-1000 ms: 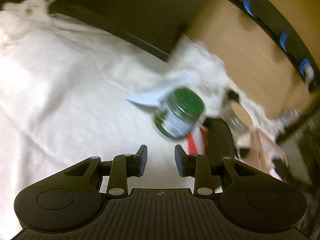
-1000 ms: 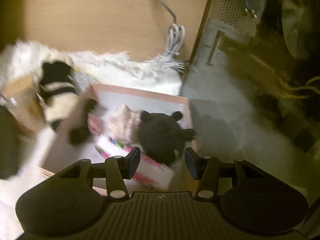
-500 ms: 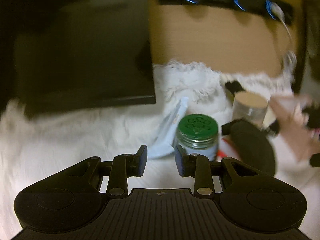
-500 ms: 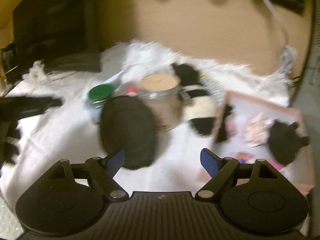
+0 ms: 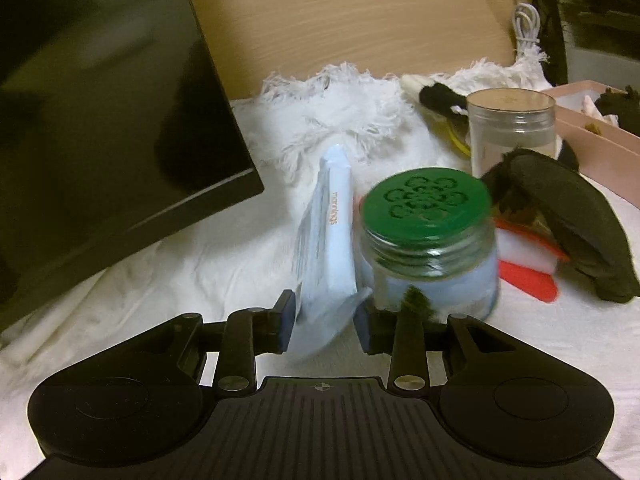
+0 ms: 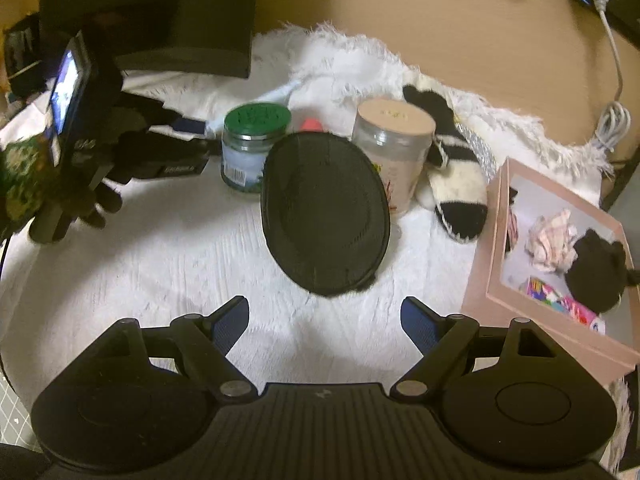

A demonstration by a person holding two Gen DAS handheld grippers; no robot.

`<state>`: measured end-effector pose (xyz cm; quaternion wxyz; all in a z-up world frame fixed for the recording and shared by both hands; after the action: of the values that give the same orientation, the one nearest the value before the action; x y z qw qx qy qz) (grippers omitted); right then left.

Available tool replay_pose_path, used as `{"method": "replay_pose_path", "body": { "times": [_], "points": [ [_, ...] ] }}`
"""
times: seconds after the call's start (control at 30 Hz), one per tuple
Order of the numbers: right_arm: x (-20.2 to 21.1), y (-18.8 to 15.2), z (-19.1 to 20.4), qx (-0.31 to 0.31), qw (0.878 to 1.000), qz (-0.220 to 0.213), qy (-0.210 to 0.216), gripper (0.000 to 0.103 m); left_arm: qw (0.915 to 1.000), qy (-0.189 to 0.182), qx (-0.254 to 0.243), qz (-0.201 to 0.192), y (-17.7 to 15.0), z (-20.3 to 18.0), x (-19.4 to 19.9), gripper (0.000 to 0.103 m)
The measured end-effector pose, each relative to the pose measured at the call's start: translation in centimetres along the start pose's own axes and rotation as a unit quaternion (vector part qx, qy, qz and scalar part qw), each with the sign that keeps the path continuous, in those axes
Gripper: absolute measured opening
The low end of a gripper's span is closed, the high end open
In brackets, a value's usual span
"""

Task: Organize soft objects
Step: 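Grasp the white tube with the left gripper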

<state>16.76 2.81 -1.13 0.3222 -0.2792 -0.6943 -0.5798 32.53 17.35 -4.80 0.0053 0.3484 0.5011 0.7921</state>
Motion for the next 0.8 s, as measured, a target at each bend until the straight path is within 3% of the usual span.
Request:
{"method": "replay_pose_path", "body": {
  "times": [0.13, 0.23, 0.43, 0.5, 0.57, 0.8],
  "points": [
    [-0.4, -1.0, 0.1, -0.005, 1.000, 0.017, -0.016, 0.084, 0.9988, -0.029, 0.039, -0.009, 0.4, 1.7, -1.8, 0.039],
    [-0.8, -1.6, -0.1, -0.014, 0.999, 0.030, -0.020, 0.084, 0.9956, -0.052, 0.078, -0.010, 0.7, 3.0, -2.7, 0.033],
    [-1.6, -1.7, -0.9, -0.025, 0.998, 0.040, -0.029, 0.084, 0.9733, -0.099, 0.207, 0.015, 0.7, 5.0, -4.1, 0.026],
    [-2.0, -1.5, -1.2, -0.023, 0.998, 0.040, -0.031, 0.084, 0.9726, -0.095, 0.211, 0.016, 0.7, 5.0, -3.8, 0.025],
    [-2.2, -1.1, -1.2, -0.017, 0.999, 0.034, -0.032, 0.084, 0.9723, -0.090, 0.215, 0.015, 0.5, 4.8, -3.2, 0.017],
    [-2.4, 1.9, -1.0, 0.036, 0.999, -0.015, -0.035, 0.084, 0.9598, -0.089, 0.266, 0.013, -1.8, 3.5, 1.8, 0.017]
  ]
}}
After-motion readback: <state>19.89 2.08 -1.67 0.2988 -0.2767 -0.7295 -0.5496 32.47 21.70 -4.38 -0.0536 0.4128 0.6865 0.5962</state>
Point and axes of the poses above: each gripper's, at about its wrist camera, not at the fingertips, and x roughly against the way its jaws point, z to its left, y to its top, the point moved 10 cm from there along -x, roughly the way its jaws point, and after that the axes turned 4 degrees about -y, right-handed, at the moved point
